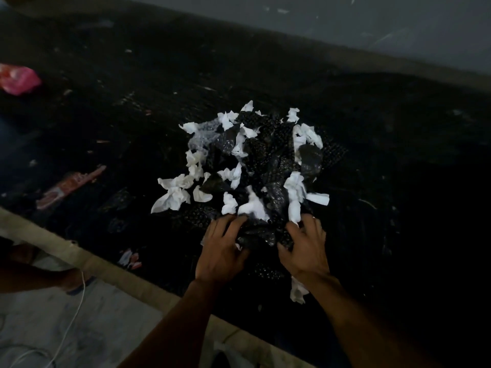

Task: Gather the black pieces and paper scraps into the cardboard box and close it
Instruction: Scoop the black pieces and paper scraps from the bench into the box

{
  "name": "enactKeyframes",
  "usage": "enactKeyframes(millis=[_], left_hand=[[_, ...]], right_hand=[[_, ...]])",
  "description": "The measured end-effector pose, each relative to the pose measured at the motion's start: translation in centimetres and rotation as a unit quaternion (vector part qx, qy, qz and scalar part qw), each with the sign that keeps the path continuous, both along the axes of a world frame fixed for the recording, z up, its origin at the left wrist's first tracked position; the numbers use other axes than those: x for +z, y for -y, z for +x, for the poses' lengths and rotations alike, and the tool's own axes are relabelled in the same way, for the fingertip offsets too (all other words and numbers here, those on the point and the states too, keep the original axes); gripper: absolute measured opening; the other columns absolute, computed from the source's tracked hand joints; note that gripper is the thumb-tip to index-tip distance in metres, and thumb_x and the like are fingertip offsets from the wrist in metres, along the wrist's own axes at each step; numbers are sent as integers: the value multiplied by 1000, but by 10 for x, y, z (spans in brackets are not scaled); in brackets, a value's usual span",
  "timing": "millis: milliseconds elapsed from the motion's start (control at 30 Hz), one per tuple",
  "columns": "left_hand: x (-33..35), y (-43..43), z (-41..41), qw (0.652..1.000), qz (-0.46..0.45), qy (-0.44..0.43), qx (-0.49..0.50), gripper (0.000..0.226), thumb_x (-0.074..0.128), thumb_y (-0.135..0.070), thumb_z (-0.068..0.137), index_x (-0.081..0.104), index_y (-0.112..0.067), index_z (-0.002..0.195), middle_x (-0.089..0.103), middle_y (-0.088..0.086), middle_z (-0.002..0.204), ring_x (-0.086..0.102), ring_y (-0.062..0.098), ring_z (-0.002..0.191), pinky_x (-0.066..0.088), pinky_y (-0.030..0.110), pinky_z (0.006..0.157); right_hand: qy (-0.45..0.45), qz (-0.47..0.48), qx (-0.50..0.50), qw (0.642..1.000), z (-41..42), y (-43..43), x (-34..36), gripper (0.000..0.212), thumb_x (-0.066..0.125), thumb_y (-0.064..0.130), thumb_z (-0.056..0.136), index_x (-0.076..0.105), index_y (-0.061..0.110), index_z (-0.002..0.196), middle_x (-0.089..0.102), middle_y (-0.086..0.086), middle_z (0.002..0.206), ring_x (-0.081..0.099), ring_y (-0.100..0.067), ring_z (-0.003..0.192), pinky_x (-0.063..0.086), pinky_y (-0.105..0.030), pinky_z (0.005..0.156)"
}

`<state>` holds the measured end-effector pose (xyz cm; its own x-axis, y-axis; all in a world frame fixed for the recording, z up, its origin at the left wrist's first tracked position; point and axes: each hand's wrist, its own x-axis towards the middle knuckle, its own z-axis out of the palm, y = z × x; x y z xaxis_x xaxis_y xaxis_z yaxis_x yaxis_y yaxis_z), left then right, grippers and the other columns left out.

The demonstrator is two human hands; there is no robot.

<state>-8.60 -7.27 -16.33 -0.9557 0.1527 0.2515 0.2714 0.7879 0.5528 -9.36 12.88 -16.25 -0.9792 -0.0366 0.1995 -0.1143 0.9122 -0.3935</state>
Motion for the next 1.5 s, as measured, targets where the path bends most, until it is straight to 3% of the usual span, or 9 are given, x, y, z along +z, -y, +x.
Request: enactKeyframes(millis=[367, 633, 733, 833, 933, 1000, 1133, 1333, 1500], left_hand=[[-6, -3, 0, 996, -68, -15, 50, 48, 67, -22, 79, 56, -26, 126, 50, 8, 131, 42, 32, 118, 45, 52, 93], [-1, -2, 0, 997, 33, 2, 77, 56, 65, -10, 85, 43, -13, 137, 51, 9, 128, 44, 22, 114, 39, 34, 101], [0, -1, 2, 997, 57, 2, 45, 69, 69, -4, 79, 37, -14, 139, 56, 12, 127, 46, 20, 112, 37, 25, 95], [-3, -1, 2, 995, 74, 25, 57, 71, 70, -7, 84, 32, -9, 144, 47, 12, 140, 41, 23, 128, 39, 36, 106], [-6, 0, 0, 995, 44, 27, 80, 66, 64, -13, 88, 31, -11, 145, 44, 11, 143, 35, 29, 135, 31, 52, 111], [-5, -1, -1, 999, 18, 5, 39, 67, 59, -3, 83, 36, -18, 144, 46, 9, 144, 39, 27, 132, 34, 49, 110], [0, 0, -1, 997, -79, -23, -2, 63, 43, -18, 76, 44, -32, 138, 52, 1, 140, 52, 28, 113, 49, 47, 85], [1, -24, -7, 989, -138, 13, 49, 73, 48, -77, 76, 42, -40, 139, 52, -2, 119, 46, 24, 110, 39, 44, 88], [-13, -24, -14, 998, -47, -34, 35, 31, 59, -43, 81, 57, -20, 101, 54, 10, 107, 50, 31, 97, 47, 44, 79]], right_hand=[[44, 8, -17, 999, -3, 0, 7, 71, 51, 18, 58, 51, 43, 124, 46, -8, 121, 40, -30, 102, 45, -47, 82], [194, -138, 44, 970, 0, 7, 40, 78, 47, 64, 55, 25, 64, 130, 16, -3, 148, 10, -23, 138, 10, -44, 113], [147, -96, 57, 983, 3, 17, 28, 65, 51, 82, 56, 43, 66, 118, 6, -2, 154, 2, -21, 142, 6, -44, 117], [103, -197, 9, 975, -2, 26, 15, 28, 64, 59, 64, 64, 42, 86, 33, -6, 147, 27, -30, 136, 19, -47, 114], [49, -354, -107, 928, -11, 20, 21, 15, 70, 39, 62, 58, 31, 67, 61, -8, 96, 61, -29, 91, 51, -43, 86], [6, -337, -144, 930, -13, 7, 27, 20, 69, 17, 63, 54, 26, 72, 58, -7, 83, 58, -26, 78, 52, -42, 75], [25, -151, -29, 988, -11, -21, 20, 53, 62, -9, 60, 62, 16, 106, 50, -10, 125, 51, -28, 109, 40, -26, 96], [61, -82, 24, 994, -2, -18, 16, 39, 45, 35, 67, 61, 16, 98, 52, -8, 122, 40, -30, 110, 41, -42, 95], [51, 2, 0, 999, -1, -20, 4, 53, 56, 61, 61, 56, 24, 98, 33, -10, 143, 28, -35, 129, 21, -52, 110]])
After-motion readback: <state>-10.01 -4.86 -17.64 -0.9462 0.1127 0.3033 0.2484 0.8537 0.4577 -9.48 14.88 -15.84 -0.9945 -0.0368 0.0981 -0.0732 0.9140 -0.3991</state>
